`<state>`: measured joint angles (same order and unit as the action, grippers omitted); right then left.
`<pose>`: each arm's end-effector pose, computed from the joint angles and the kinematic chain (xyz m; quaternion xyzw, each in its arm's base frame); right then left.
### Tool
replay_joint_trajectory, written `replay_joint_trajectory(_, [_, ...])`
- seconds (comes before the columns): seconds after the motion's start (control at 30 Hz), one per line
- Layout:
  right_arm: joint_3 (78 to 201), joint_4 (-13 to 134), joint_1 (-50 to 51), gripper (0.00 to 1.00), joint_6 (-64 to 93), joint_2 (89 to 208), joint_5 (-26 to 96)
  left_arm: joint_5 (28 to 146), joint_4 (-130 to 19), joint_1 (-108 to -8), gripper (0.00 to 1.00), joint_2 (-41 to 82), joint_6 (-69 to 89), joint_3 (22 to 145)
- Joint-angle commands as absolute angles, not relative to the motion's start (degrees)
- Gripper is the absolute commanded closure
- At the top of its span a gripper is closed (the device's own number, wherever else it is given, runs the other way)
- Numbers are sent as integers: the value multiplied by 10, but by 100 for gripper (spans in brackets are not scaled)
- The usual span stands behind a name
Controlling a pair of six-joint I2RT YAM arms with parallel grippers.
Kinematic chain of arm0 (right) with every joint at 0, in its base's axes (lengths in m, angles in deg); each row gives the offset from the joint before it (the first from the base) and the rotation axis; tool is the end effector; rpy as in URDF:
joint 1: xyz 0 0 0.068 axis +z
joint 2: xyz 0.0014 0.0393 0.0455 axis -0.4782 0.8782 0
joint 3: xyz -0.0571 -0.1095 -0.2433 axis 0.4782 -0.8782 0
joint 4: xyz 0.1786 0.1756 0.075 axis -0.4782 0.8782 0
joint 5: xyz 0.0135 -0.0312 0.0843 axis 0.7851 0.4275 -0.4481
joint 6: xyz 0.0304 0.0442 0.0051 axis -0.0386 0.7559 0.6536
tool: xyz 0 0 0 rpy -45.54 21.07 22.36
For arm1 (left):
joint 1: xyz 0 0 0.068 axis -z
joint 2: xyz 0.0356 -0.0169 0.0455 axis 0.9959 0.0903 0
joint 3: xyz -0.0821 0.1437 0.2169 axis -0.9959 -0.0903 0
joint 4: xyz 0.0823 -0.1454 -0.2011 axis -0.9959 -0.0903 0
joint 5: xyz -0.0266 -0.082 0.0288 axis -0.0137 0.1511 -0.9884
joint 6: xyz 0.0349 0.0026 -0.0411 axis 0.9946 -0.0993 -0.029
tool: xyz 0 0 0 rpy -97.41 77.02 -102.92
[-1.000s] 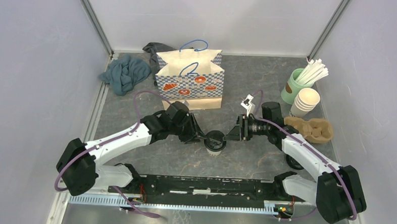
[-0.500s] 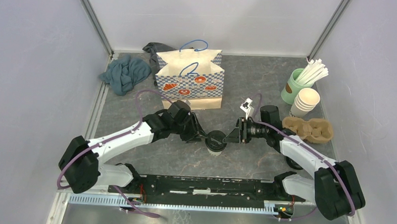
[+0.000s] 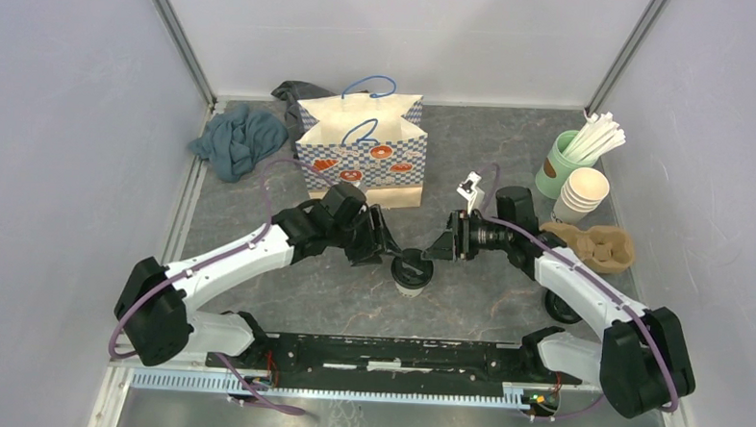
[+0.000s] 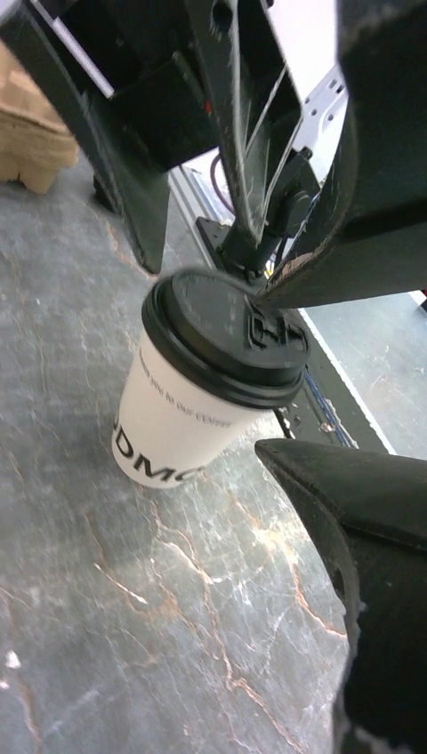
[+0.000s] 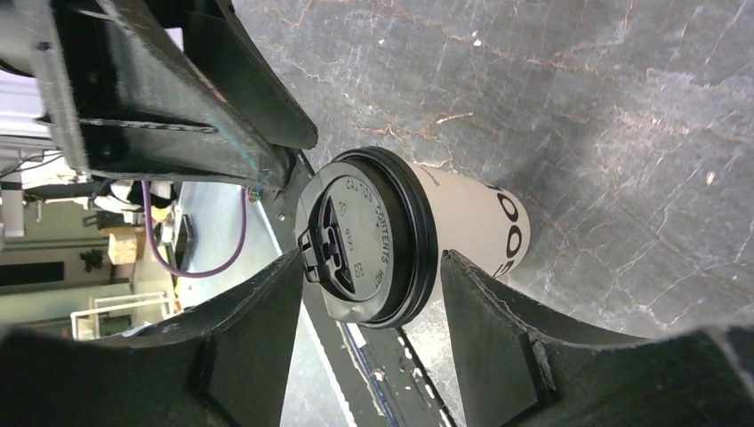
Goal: Pack the takeout coffee
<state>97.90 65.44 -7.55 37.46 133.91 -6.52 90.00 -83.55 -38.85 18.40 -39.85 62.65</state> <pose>0.2061 0.1081 0.2153 -0.1224 0.8277 0.5104 0.1987 0.1814 -0.1973 0.2480 -0.0899 0.9257 -0.3401 0.1393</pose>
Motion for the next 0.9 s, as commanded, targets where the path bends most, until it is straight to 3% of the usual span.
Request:
replay_joint_trajectory(0.0, [1010,680,-74,35,333,1359,-65,908,-841,-391,35,187,-347,678])
replay_joint_trajectory(0.1, [1013,666,-73,35,334,1379,-62,919,-839,-391,36,195,-344,669])
replay_joint_trajectory(0.37, [994,608,-73,51,370,1418,-68,931,-824,-390,50,218,-346,626])
replay_joint_trajectory(0.53, [934,574,-76,52,390,1414,-61,915,-826,-390,54,231,-337,610])
replay_joint_trajectory(0.67, [958,588,-76,50,398,1396,-69,908,-847,-391,53,234,-317,642])
replay_joint_trajectory(0.87, [1011,622,-76,42,386,1390,-81,914,-861,-393,35,188,-334,675])
